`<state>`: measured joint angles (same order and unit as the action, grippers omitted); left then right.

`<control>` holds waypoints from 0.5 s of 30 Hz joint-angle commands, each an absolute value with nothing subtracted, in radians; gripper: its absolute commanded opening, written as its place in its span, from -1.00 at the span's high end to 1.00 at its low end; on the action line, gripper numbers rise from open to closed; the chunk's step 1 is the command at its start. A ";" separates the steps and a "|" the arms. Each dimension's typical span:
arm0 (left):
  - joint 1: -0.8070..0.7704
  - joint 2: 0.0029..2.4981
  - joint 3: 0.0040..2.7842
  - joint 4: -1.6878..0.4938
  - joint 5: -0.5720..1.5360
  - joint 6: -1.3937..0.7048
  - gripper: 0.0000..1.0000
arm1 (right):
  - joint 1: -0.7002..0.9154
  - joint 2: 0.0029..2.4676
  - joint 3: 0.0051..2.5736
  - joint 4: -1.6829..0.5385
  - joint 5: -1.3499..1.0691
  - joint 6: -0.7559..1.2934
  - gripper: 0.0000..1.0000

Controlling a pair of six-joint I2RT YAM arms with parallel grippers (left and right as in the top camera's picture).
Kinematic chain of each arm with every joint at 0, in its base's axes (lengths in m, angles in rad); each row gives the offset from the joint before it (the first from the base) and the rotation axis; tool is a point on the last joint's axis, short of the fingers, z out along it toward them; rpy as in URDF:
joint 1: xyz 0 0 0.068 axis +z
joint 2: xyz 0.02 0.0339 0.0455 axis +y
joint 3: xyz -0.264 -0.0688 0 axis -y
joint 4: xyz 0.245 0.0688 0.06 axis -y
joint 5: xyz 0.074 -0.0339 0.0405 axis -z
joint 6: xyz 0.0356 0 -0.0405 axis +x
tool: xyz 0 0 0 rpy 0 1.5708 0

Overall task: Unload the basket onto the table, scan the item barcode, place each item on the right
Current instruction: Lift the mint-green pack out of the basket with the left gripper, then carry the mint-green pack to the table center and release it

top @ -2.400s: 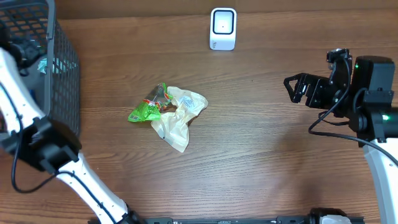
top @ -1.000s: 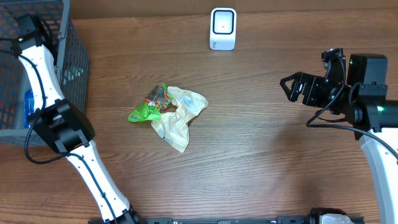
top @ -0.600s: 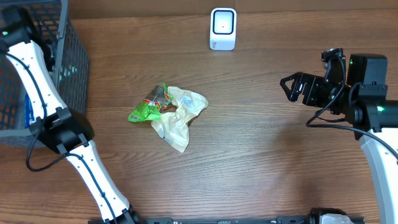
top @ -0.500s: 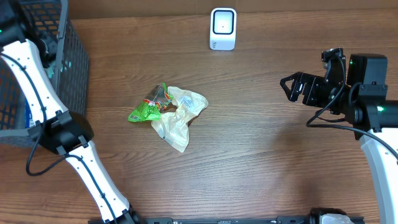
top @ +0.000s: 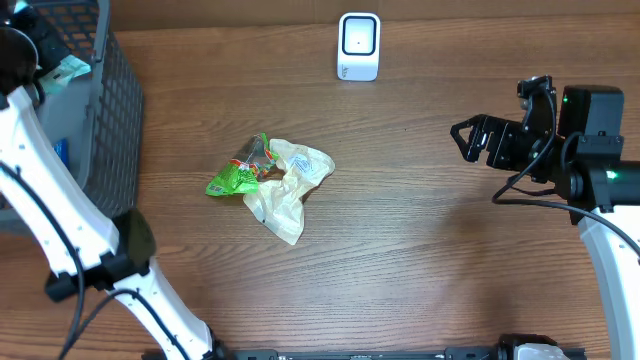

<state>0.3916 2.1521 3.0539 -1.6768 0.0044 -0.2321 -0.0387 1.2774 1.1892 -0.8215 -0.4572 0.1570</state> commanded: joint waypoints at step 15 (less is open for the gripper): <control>0.045 2.112 2.712 -1.690 0.433 0.032 0.92 | -0.041 1.274 1.196 -0.788 -0.466 0.157 -1.00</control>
<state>0.1085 2.1040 2.8056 -1.6901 0.3779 -0.0471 -0.0387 1.2774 1.1892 -0.7990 -0.4576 0.1570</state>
